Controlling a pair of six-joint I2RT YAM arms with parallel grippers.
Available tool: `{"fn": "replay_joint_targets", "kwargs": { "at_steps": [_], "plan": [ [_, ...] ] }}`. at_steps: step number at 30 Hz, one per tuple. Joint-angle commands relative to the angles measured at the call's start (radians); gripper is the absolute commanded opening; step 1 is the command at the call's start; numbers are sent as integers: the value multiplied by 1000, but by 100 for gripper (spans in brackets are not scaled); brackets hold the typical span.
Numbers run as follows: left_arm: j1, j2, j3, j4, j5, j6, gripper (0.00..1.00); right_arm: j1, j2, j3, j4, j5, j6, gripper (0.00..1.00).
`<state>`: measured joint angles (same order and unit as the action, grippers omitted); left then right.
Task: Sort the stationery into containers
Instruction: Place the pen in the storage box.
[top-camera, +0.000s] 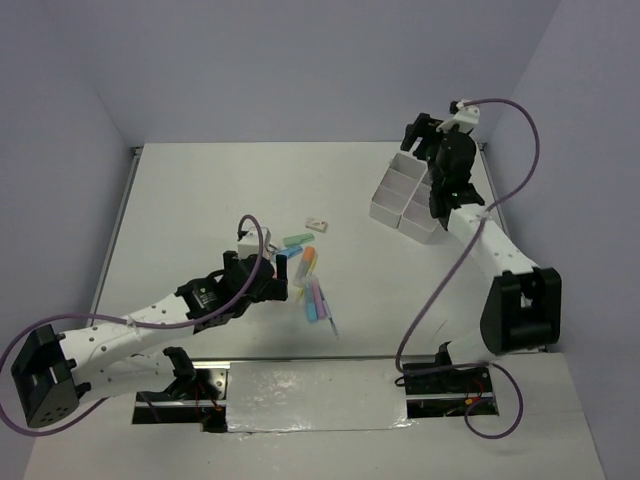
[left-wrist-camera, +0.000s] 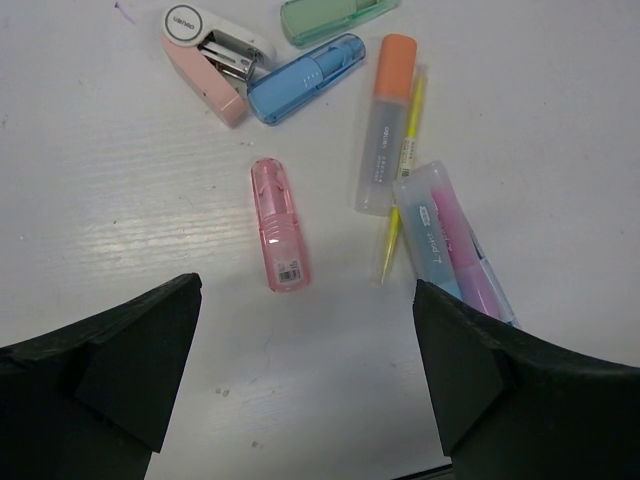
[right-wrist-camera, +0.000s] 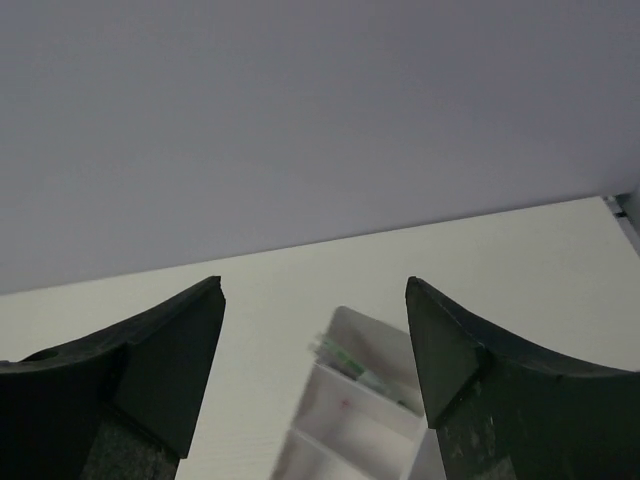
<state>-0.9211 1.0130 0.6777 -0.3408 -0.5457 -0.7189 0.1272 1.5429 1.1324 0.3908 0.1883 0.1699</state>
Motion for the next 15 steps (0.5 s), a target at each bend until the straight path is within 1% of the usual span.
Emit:
{"fn": "replay_joint_targets", "kwargs": {
  "at_steps": [1, 4, 6, 8, 9, 10, 12, 14, 15],
  "plan": [
    [5, 36, 8, 49, 12, -37, 99, 37, -154, 12, -180, -56, 162, 80],
    [5, 84, 31, 51, 10, -44, 99, 71, -239, -16, -346, -176, 215, 79],
    [10, 136, 52, 63, 21, -30, 99, 132, -298, -77, -424, -208, 229, 77],
    [18, 214, 86, 72, 44, -2, 99, 211, -332, -141, -467, -202, 226, 76],
    [21, 243, 100, 74, 44, 7, 99, 232, -366, -161, -505, -190, 227, 75],
    [27, 303, 115, 74, 47, 25, 97, 255, -383, -204, -520, -190, 233, 73],
    [27, 355, 157, 83, 79, 56, 93, 298, -447, -255, -521, -190, 256, 72],
    [28, 416, 184, 91, 96, 88, 84, 311, -509, -318, -512, -200, 273, 69],
    [31, 433, 189, 103, 105, 98, 82, 315, -527, -332, -518, -204, 281, 68]
  ]
}}
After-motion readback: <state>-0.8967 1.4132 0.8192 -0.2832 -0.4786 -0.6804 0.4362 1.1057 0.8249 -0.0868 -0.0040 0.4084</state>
